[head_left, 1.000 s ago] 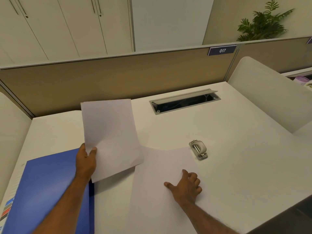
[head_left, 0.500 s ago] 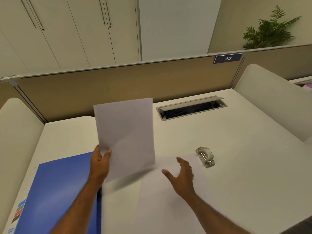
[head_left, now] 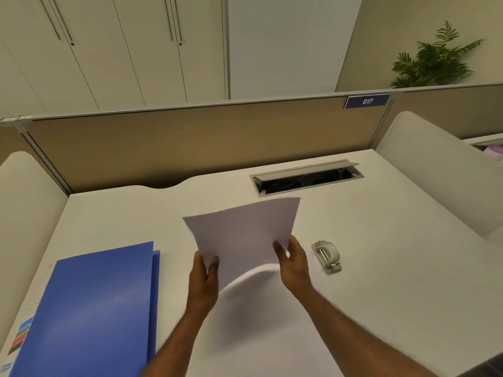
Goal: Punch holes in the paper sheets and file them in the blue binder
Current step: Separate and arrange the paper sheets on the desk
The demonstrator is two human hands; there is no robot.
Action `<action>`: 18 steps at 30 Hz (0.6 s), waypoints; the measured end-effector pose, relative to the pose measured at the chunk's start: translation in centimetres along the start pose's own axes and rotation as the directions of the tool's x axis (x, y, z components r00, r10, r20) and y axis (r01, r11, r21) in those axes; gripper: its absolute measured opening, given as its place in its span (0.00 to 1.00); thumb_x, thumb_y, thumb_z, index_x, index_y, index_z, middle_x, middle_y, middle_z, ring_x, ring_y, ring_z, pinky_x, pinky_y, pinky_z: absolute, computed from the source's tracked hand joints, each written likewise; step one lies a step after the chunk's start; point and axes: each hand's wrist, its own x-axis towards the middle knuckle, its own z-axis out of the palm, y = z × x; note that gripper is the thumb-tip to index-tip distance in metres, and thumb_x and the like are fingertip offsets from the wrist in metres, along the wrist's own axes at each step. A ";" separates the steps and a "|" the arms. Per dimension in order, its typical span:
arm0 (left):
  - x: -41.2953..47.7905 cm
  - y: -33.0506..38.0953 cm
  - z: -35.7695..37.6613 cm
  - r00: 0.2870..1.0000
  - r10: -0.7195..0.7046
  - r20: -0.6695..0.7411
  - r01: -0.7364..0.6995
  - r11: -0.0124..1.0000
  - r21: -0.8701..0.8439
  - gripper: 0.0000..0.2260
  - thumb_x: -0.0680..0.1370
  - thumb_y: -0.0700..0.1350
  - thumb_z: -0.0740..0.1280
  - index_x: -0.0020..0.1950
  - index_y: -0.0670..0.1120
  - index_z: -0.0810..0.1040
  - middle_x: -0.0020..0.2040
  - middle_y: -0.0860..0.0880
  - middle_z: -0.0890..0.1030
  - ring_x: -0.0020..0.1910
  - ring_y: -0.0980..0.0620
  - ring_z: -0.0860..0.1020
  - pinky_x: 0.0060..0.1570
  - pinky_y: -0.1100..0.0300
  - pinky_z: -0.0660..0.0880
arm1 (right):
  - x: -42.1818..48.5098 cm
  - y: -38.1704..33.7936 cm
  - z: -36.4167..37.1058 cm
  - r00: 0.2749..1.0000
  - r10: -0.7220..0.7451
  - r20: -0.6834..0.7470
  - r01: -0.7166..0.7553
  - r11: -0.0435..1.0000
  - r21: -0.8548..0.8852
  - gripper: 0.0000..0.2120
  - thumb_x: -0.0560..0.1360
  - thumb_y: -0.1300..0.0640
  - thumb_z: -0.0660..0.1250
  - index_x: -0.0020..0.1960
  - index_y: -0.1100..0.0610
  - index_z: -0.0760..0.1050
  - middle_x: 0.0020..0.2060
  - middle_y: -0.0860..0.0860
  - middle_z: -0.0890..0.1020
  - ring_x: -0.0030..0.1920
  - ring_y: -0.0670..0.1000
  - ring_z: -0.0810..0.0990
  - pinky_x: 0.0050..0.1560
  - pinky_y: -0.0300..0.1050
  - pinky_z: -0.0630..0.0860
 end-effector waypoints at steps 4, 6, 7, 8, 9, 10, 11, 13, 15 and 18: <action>-0.8 -1.7 0.3 1.000 -0.031 -0.004 0.031 0.993 0.118 0.10 0.81 0.44 0.57 0.62 0.50 0.68 0.61 0.47 0.76 0.56 0.49 0.77 0.62 0.47 0.74 | -0.8 2.4 -0.5 1.000 -0.008 0.012 0.009 0.995 -0.100 0.05 0.78 0.50 0.62 0.52 0.45 0.75 0.50 0.43 0.83 0.52 0.42 0.81 0.55 0.40 0.78; -0.4 -1.5 0.2 1.000 -0.028 -0.013 0.030 0.991 0.133 0.11 0.81 0.43 0.57 0.64 0.46 0.69 0.60 0.45 0.77 0.57 0.47 0.77 0.61 0.47 0.75 | -0.4 2.4 -0.5 0.999 -0.053 0.010 0.053 0.991 -0.123 0.14 0.77 0.42 0.60 0.50 0.52 0.76 0.44 0.51 0.83 0.45 0.50 0.80 0.48 0.45 0.78; -0.2 -1.2 0.1 1.000 -0.022 -0.012 0.023 0.990 0.138 0.12 0.81 0.43 0.57 0.64 0.45 0.69 0.59 0.46 0.77 0.56 0.47 0.77 0.60 0.49 0.76 | -0.2 2.2 -0.6 0.997 -0.076 0.008 0.076 0.989 -0.129 0.19 0.76 0.40 0.60 0.48 0.57 0.75 0.41 0.54 0.81 0.40 0.52 0.78 0.44 0.46 0.76; 0.2 -0.8 -0.3 1.000 -0.012 -0.003 0.012 0.990 0.139 0.12 0.81 0.42 0.57 0.64 0.45 0.69 0.57 0.46 0.78 0.55 0.48 0.78 0.58 0.52 0.76 | 0.1 1.8 -0.6 0.996 -0.089 0.005 0.089 0.989 -0.122 0.21 0.76 0.40 0.60 0.46 0.60 0.73 0.37 0.55 0.78 0.36 0.51 0.73 0.40 0.46 0.73; 0.6 -0.4 -0.7 1.000 -0.012 0.013 0.010 0.990 0.143 0.11 0.81 0.42 0.58 0.64 0.45 0.70 0.56 0.47 0.78 0.54 0.50 0.78 0.56 0.54 0.76 | 0.3 1.4 -0.6 0.996 -0.089 0.006 0.090 0.990 -0.109 0.20 0.76 0.43 0.61 0.43 0.62 0.71 0.34 0.56 0.75 0.35 0.49 0.70 0.39 0.47 0.71; 1.1 -0.2 -1.3 0.999 -0.017 0.035 0.012 0.990 0.138 0.11 0.81 0.41 0.59 0.63 0.45 0.71 0.55 0.48 0.79 0.53 0.51 0.78 0.55 0.54 0.76 | 0.6 1.2 -0.8 0.997 -0.068 0.019 0.070 0.993 -0.094 0.17 0.76 0.47 0.62 0.42 0.62 0.70 0.33 0.56 0.74 0.35 0.48 0.70 0.39 0.48 0.71; 1.6 0.0 -2.0 0.997 -0.042 0.062 0.034 0.991 0.130 0.12 0.80 0.42 0.60 0.63 0.45 0.72 0.55 0.49 0.79 0.53 0.51 0.79 0.55 0.53 0.76 | 0.7 1.0 -1.0 0.998 -0.039 0.050 0.042 0.996 -0.075 0.14 0.76 0.50 0.63 0.43 0.62 0.71 0.35 0.57 0.76 0.36 0.49 0.72 0.40 0.49 0.73; 2.5 -0.4 -3.4 0.986 -0.127 0.108 0.114 0.986 0.122 0.14 0.79 0.46 0.62 0.65 0.47 0.72 0.58 0.49 0.80 0.54 0.49 0.79 0.57 0.48 0.77 | 0.7 1.0 -1.2 0.987 0.063 0.150 -0.056 0.997 -0.052 0.12 0.75 0.51 0.64 0.48 0.60 0.76 0.43 0.54 0.83 0.43 0.53 0.81 0.48 0.50 0.77; 2.7 -1.1 -4.3 0.972 -0.186 0.142 0.167 0.976 0.138 0.17 0.79 0.48 0.62 0.67 0.48 0.71 0.60 0.49 0.79 0.56 0.48 0.79 0.58 0.46 0.76 | 0.0 1.0 -1.3 0.960 0.204 0.193 -0.199 0.979 -0.045 0.17 0.73 0.45 0.68 0.50 0.58 0.78 0.45 0.51 0.84 0.47 0.54 0.82 0.50 0.49 0.77; 2.0 -2.2 -5.4 0.970 -0.222 0.099 0.206 0.968 0.146 0.18 0.80 0.47 0.62 0.70 0.47 0.68 0.63 0.47 0.77 0.58 0.46 0.78 0.61 0.45 0.74 | -1.6 1.6 -1.5 0.934 0.355 -0.028 -0.354 0.917 -0.186 0.16 0.75 0.44 0.67 0.50 0.57 0.77 0.44 0.50 0.82 0.50 0.54 0.81 0.52 0.48 0.76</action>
